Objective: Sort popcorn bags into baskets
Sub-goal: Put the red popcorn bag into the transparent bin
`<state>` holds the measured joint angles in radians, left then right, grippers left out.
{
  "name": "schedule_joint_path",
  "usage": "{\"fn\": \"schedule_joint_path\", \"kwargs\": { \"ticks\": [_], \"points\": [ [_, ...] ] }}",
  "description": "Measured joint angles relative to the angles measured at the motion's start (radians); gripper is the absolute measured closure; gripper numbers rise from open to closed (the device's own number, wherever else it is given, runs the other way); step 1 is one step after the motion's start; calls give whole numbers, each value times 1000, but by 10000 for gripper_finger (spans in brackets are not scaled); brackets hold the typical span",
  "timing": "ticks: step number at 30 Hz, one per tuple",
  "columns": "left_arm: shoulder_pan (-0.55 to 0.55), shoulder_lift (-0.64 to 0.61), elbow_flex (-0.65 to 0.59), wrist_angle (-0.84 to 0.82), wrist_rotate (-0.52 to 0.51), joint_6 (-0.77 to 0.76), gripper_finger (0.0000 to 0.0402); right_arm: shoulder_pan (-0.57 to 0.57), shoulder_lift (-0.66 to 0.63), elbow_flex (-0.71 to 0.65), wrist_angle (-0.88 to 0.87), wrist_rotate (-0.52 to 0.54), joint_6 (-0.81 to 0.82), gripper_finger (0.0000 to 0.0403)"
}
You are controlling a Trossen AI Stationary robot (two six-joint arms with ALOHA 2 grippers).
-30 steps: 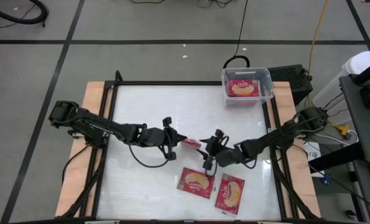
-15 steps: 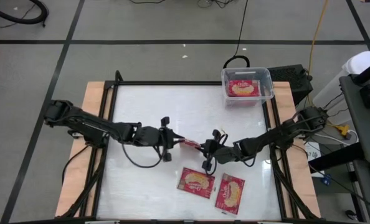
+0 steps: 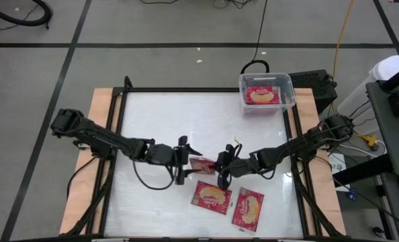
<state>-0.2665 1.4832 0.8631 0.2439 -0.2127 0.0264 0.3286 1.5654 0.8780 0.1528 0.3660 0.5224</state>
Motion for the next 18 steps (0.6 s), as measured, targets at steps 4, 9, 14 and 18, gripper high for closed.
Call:
{"fn": "schedule_joint_path", "kwargs": {
  "ticks": [4, 9, 14, 18],
  "points": [
    [16, 45, 0, -18, 3, -8, 115, 0, 0, 0, 1, 0, -9, 386],
    [40, 94, 0, -14, 4, 15, 191, 0, 0, 0, 15, 6, -46, 386],
    [42, 92, 0, -9, 32, 52, 338, 0, 0, 0, 11, 52, -96, 386],
    [42, 56, 0, -25, 32, 27, 378, 0, -1, 1, 23, 74, -115, 383]
  ]
}}
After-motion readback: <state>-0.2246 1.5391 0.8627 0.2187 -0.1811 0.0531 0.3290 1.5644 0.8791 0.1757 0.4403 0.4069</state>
